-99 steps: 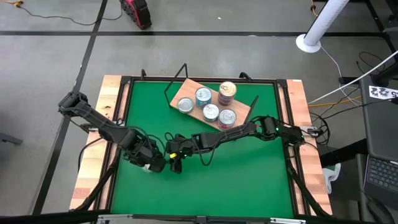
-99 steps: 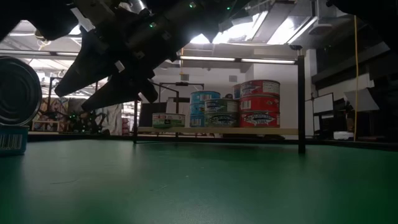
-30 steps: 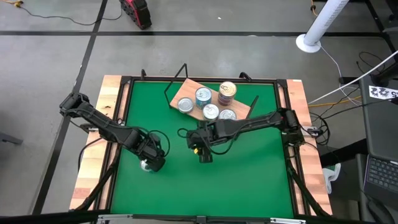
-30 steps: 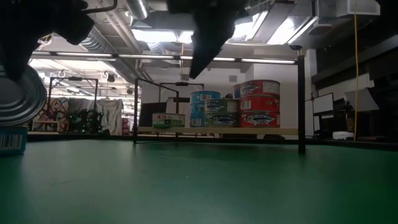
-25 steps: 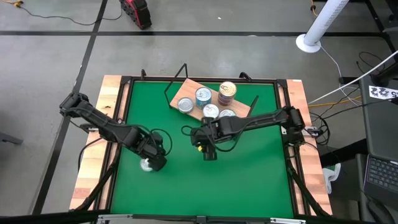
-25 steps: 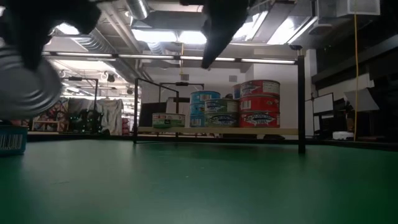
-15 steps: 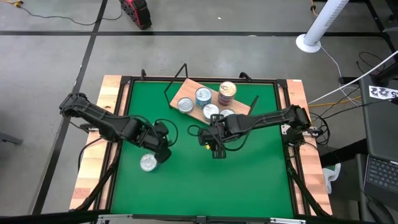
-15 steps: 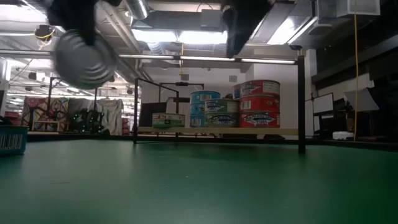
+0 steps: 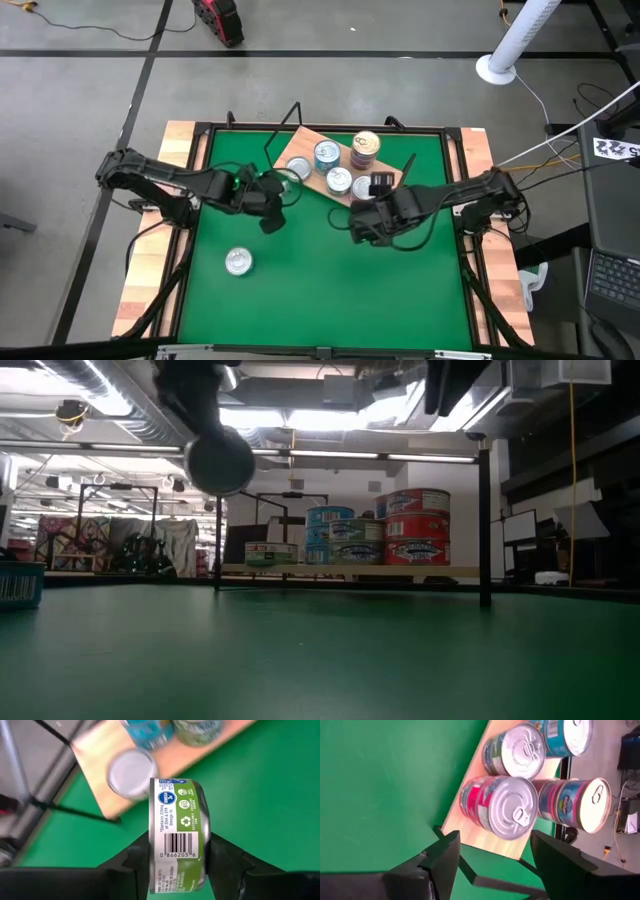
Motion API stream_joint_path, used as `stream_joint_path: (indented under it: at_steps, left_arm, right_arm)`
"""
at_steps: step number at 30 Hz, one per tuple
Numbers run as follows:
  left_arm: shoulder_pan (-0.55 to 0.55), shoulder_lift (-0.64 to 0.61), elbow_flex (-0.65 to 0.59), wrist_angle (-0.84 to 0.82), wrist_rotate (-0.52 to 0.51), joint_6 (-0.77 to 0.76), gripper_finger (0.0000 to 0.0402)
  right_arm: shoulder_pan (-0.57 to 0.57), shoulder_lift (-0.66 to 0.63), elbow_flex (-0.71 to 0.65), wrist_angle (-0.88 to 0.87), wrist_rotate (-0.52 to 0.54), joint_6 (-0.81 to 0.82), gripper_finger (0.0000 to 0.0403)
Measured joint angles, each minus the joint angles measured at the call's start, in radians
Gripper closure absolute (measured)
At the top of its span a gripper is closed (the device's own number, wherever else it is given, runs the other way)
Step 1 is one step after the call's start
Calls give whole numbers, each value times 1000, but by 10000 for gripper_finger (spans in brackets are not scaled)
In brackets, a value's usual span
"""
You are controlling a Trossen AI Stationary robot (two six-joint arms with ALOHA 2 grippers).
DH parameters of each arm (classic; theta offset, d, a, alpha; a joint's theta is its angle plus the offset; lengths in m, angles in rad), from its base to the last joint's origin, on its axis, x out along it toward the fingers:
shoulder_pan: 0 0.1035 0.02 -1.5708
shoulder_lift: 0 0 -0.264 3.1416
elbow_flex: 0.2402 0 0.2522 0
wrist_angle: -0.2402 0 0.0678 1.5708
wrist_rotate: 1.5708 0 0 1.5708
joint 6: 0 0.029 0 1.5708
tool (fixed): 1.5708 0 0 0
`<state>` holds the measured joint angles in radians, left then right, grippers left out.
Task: Stack canned seafood by type on shelf
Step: Stack the light green tuna can on top of the light green tuna can on the shelf
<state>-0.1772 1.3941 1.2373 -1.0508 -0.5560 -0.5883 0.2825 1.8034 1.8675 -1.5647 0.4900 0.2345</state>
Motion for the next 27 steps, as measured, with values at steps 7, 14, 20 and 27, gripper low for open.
stream_joint_path:
  at_steps: [7, 14, 20, 27]
  left_arm:
    - [76, 0, 0, 84, -69, 203, 254]
    - [135, 21, -6, 136, -152, 380, 254]
    - [167, 73, -68, 297, -182, 547, 254]
    - [173, 173, -70, 419, -307, 743, 254]
  right_arm:
    - [-2, -200, -227, 81, -1, -13, 162]
    - [-2, -480, -573, 456, -81, 24, 162]
    - [-1, -617, -837, 878, -154, 34, 162]
    - [0, -608, -1044, 1284, -264, 23, 162]
